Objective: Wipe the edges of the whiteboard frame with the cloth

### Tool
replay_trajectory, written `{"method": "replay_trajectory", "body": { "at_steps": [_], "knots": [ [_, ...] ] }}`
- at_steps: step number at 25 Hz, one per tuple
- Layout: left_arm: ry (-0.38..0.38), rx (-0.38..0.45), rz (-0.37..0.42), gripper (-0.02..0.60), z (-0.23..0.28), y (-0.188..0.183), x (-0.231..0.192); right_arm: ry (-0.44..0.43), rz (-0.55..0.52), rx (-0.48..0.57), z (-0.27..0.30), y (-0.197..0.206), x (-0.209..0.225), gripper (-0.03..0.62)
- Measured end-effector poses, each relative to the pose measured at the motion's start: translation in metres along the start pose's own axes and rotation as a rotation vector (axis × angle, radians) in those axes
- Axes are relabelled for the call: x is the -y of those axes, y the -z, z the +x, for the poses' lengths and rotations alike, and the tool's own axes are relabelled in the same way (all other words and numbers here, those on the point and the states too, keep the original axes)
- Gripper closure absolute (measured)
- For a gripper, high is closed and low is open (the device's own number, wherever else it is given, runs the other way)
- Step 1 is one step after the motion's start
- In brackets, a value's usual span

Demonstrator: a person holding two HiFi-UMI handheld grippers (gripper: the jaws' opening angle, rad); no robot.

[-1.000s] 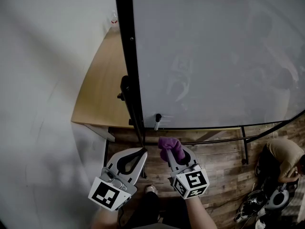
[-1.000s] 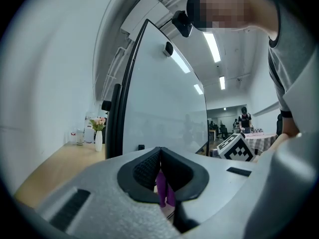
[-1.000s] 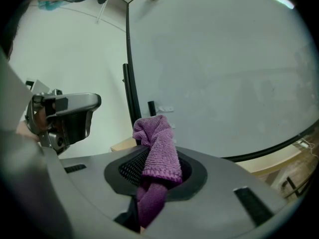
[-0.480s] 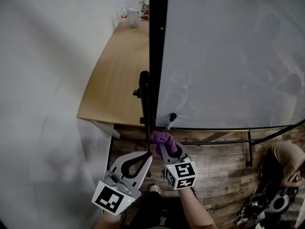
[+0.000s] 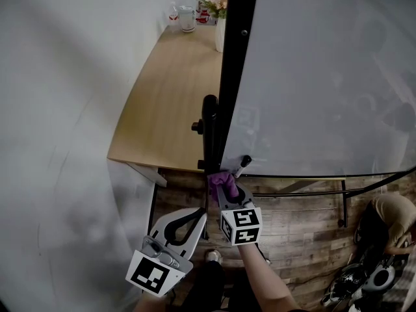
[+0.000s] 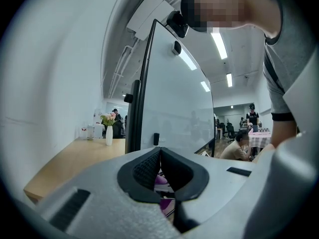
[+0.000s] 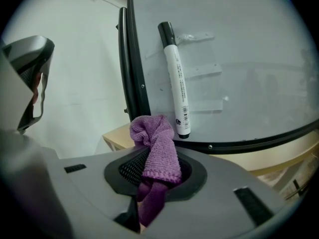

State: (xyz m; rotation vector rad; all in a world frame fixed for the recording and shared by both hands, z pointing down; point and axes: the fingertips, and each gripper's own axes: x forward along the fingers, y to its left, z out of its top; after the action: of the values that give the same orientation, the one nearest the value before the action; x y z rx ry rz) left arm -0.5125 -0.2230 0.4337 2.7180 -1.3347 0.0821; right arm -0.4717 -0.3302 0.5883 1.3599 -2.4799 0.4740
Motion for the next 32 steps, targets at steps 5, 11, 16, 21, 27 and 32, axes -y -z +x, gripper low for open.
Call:
{"method": "replay_trajectory", "body": {
  "at_steps": [5,11,16,21,27,32],
  "knots": [
    [-0.005,0.000,-0.007,0.565,-0.002,0.001,-0.003,0.025,0.000,0.000,0.003,0.000,0.002,0.517],
    [0.009,0.004,0.005,0.565,0.002,-0.002,0.000,0.075,0.022,-0.004,-0.001,0.007,0.021,0.519],
    [0.022,-0.001,0.012,0.565,0.006,-0.002,0.005,0.132,0.042,-0.002,-0.012,0.015,0.048,0.519],
    [0.039,0.001,0.011,0.565,0.012,-0.002,0.011,0.166,0.048,0.006,-0.023,0.013,0.067,0.519],
    [0.065,0.001,0.008,0.565,0.022,-0.003,0.019,0.216,0.066,0.015,-0.038,0.013,0.093,0.519],
    [0.090,0.007,0.010,0.565,0.032,-0.006,0.028,0.275,0.073,0.016,-0.055,0.013,0.120,0.519]
  ]
}}
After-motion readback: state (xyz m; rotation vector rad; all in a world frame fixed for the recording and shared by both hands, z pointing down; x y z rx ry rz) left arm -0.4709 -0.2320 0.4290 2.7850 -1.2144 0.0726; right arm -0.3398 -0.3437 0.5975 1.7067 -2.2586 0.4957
